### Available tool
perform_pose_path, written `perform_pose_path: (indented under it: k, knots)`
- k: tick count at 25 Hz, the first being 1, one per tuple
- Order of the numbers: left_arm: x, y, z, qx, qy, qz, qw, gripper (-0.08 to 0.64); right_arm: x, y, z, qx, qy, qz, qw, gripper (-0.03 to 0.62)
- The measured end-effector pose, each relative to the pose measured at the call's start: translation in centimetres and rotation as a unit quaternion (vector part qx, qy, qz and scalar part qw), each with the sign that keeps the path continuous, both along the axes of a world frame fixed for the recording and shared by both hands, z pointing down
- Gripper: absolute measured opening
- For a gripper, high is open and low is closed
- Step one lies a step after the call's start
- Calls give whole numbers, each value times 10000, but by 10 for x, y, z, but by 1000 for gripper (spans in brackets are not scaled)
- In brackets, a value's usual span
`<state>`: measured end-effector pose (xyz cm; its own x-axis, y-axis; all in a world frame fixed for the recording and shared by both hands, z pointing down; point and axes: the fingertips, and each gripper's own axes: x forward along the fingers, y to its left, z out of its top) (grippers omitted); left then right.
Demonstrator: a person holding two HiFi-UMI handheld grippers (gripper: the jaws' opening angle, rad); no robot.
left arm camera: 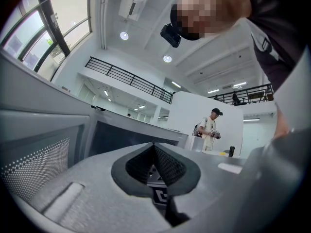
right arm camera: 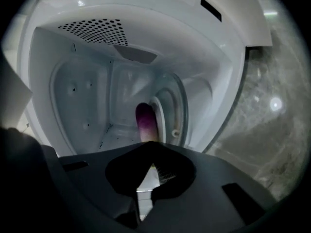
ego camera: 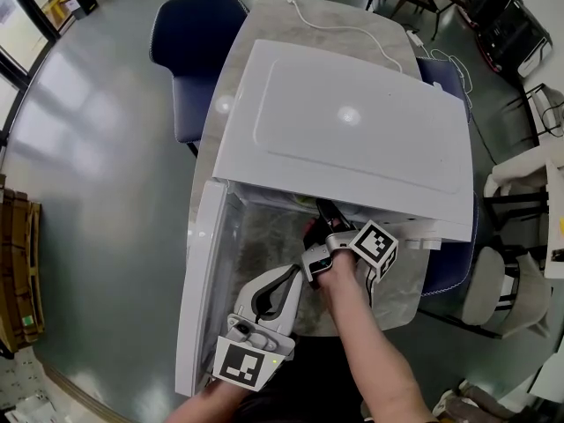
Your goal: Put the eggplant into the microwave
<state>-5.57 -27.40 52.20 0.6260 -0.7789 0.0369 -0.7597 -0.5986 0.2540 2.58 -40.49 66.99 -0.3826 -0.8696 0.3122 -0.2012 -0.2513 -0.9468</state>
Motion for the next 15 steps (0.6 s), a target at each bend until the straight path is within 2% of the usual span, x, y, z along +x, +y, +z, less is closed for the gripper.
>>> perform_pose_path:
  k: [7,15]
  knots:
    - [1,-2,0,-25,-5,-14,10000,8,3,-7,-2,119,122,-42,9998,3]
    - [9,-4,-10,-131,20,7,9999,8,6,17,-19,340,297,-107,9989,3]
